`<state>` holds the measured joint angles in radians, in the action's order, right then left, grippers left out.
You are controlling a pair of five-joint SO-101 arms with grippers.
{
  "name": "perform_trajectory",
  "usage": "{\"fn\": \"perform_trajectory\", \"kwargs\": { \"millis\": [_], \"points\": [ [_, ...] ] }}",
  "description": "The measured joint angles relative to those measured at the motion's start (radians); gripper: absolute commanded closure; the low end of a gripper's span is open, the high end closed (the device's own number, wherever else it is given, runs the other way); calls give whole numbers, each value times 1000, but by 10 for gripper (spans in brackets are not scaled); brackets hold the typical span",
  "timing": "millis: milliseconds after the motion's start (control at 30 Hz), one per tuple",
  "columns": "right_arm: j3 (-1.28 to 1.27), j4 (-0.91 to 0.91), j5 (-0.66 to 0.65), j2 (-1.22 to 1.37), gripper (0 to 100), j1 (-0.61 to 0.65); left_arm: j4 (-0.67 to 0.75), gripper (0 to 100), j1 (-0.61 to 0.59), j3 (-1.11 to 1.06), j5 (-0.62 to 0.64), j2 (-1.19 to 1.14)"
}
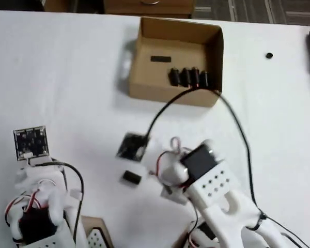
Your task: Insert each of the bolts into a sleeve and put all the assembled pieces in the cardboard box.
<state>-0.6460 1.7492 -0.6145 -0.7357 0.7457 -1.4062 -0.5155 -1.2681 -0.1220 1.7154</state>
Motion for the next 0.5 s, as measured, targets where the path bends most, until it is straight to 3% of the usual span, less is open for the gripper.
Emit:
{"fn": "perform_trajectory", "kwargs": {
  "millis": [300, 500],
  "points": [
    [26, -8, 66, 0, 673, 161, 74, 978, -210, -132, -2, 0],
    [-6, -150, 135, 0, 673, 242, 112, 978, -288, -157, -2, -2]
  ]
}}
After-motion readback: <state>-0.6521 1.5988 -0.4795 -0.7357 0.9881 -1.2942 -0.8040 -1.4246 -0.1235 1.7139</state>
